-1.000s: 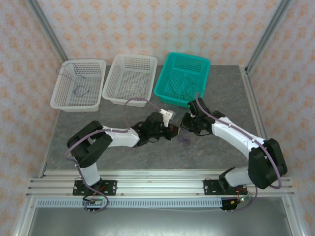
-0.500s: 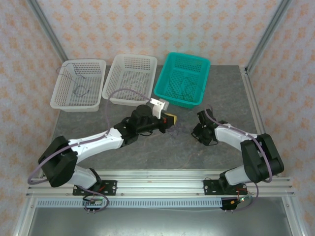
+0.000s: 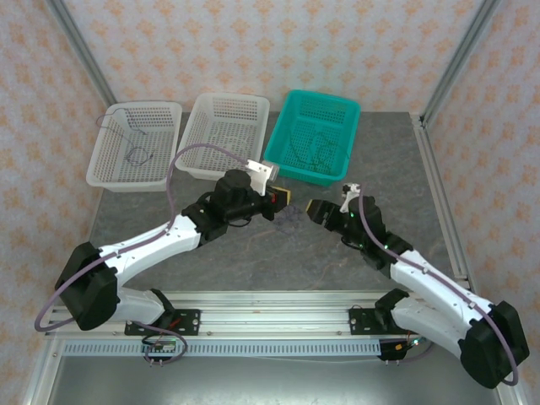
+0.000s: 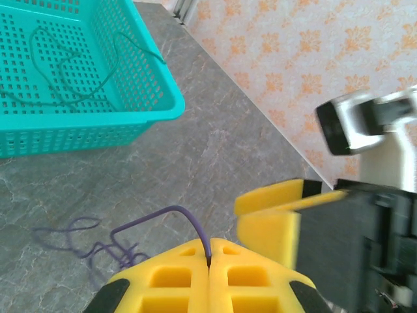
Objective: Untangle the cables
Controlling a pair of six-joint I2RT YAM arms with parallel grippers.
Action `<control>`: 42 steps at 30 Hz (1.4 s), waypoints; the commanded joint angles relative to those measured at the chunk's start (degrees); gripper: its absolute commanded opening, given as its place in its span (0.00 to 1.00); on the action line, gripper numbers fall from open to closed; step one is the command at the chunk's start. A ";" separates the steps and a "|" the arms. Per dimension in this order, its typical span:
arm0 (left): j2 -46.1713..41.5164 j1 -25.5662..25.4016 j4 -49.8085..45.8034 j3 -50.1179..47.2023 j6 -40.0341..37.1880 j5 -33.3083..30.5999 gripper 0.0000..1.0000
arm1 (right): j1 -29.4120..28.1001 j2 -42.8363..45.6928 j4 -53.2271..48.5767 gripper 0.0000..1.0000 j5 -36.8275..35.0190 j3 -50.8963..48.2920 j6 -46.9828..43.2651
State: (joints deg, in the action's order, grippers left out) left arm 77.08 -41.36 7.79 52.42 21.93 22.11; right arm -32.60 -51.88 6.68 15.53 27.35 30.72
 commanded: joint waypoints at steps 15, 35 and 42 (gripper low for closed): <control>-8.37 -0.11 -1.43 2.97 0.10 4.63 0.00 | -4.16 -30.70 39.72 0.36 -6.49 1.18 -21.25; -23.67 16.72 -18.97 8.31 3.87 -10.56 0.00 | 4.98 -19.87 18.51 0.24 -25.62 -13.64 10.11; -20.16 16.89 -13.82 3.32 5.40 -0.82 0.00 | 4.78 -5.54 23.61 0.62 -4.02 -12.03 -5.67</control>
State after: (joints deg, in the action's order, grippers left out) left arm 55.75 -24.69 -8.51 57.69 25.91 16.60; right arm -27.66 -60.99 27.16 -0.58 13.76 33.17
